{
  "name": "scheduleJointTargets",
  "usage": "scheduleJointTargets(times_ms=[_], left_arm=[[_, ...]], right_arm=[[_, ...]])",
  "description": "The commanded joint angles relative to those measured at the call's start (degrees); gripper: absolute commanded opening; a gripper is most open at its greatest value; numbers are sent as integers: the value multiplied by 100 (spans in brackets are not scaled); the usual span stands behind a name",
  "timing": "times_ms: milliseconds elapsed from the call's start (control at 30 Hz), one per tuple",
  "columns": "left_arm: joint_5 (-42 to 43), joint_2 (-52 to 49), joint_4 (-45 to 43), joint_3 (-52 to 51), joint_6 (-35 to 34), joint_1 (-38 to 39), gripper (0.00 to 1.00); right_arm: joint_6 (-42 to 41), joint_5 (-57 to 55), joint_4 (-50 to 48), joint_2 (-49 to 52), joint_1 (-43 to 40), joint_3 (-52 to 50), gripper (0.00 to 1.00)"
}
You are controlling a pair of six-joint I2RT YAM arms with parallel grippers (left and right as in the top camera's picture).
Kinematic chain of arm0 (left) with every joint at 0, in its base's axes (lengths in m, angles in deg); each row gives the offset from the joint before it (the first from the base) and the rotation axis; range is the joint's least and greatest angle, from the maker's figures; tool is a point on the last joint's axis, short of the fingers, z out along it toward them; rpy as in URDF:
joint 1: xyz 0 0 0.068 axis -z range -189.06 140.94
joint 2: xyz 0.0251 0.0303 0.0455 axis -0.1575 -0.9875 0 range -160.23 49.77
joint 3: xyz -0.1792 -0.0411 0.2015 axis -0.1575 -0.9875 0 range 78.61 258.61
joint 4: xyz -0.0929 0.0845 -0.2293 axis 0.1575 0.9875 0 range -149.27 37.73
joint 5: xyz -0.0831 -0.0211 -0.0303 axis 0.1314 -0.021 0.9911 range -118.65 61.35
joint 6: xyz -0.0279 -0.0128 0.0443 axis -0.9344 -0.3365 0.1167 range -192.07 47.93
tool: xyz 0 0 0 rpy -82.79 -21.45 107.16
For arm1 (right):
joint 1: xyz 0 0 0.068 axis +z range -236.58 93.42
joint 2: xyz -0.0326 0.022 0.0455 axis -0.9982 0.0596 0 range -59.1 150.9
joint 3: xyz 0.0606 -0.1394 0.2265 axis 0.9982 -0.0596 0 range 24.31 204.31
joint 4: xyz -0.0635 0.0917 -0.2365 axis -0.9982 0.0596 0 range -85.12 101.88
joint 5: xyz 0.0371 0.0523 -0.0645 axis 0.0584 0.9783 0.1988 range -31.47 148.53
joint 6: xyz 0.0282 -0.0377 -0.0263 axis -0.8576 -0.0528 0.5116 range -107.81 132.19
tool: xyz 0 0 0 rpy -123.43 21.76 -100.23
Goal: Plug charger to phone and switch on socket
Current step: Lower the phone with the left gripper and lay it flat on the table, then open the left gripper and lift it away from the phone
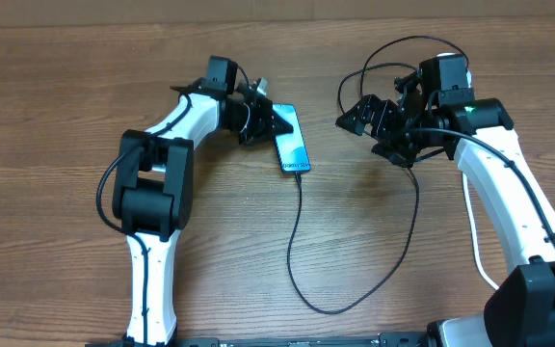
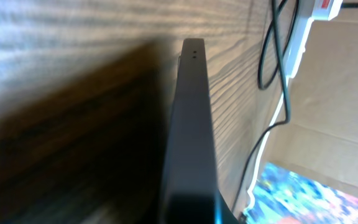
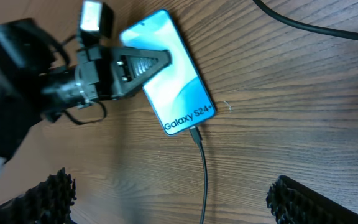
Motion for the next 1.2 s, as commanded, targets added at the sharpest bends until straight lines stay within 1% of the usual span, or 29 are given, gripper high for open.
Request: scheduleJointTargets(times_ms=[0,333,433,600,733,867,1000,1100,1167], left_arm=[[326,-258,-46,22,162,48,4],[293,-284,-85,22,162,33,4],[149,-284,-76,24,160,33,7],[-96,-284,-33,24,157,33,7],[-251,-284,37,22,157,33,18],[-304,-284,116,22,160,33,20],[-402,-284,153,24,157,33,27],[-459,-284,195,24,155,33,29],[-597,-282,267,24,52,31,32]], right_arm=[[50,22,-35,28,-9,-11,100],[50,20,-37,28,-9,-11,100],[50,20,-33,28,-9,-11,100],[50,20,-33,28,-9,-11,100],[50,22,-31,28,-9,-11,100],[50,20,-31,28,-9,-11,100],[50,20,-31,28,-9,-11,100],[50,22,-17,28,-9,-11,100],[50,22,0,28,-9,-11,100]])
